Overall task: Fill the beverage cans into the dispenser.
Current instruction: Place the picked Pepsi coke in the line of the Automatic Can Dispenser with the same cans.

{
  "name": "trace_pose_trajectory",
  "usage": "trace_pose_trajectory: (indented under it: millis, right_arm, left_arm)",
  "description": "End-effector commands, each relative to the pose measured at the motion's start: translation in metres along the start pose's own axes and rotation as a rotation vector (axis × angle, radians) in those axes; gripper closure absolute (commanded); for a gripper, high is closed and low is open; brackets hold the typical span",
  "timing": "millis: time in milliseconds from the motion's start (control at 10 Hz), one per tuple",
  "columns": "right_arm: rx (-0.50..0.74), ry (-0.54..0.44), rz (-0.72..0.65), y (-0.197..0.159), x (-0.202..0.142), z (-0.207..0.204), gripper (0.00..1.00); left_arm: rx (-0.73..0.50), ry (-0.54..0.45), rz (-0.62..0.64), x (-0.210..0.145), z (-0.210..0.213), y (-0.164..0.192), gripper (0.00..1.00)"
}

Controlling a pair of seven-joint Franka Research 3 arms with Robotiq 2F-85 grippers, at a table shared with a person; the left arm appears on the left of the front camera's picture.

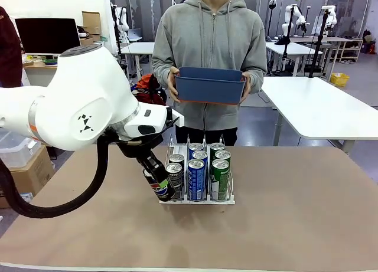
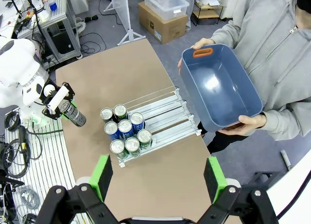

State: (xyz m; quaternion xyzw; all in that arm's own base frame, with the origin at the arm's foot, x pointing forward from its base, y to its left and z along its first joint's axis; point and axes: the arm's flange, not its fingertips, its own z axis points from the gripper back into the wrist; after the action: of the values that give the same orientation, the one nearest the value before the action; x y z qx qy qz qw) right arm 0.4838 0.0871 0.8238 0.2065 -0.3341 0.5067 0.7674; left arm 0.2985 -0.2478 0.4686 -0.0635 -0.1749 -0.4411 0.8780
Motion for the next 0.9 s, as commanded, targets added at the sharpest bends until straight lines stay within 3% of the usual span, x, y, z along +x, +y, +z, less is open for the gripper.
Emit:
trace_pose_trajectory:
  millis: [0,300,800]
  right_arm:
    - [-0.002,-0.004,-0.001,0.0,0.001,0.002,0.0]
    - [-0.002,-0.004,-0.001,0.0,0.001,0.002,0.0]
    - [-0.002,-0.004,-0.001,0.0,0.001,0.002,0.0]
  left_arm:
    - [-0.004,0.01,-0.004,0.0,-0.004,0.0,0.42]
    - [-0.016,0.016,0.087,0.021,-0.047,0.015,0.42]
    - [0.036,0.009,0.163,0.036,-0.066,0.046,0.42]
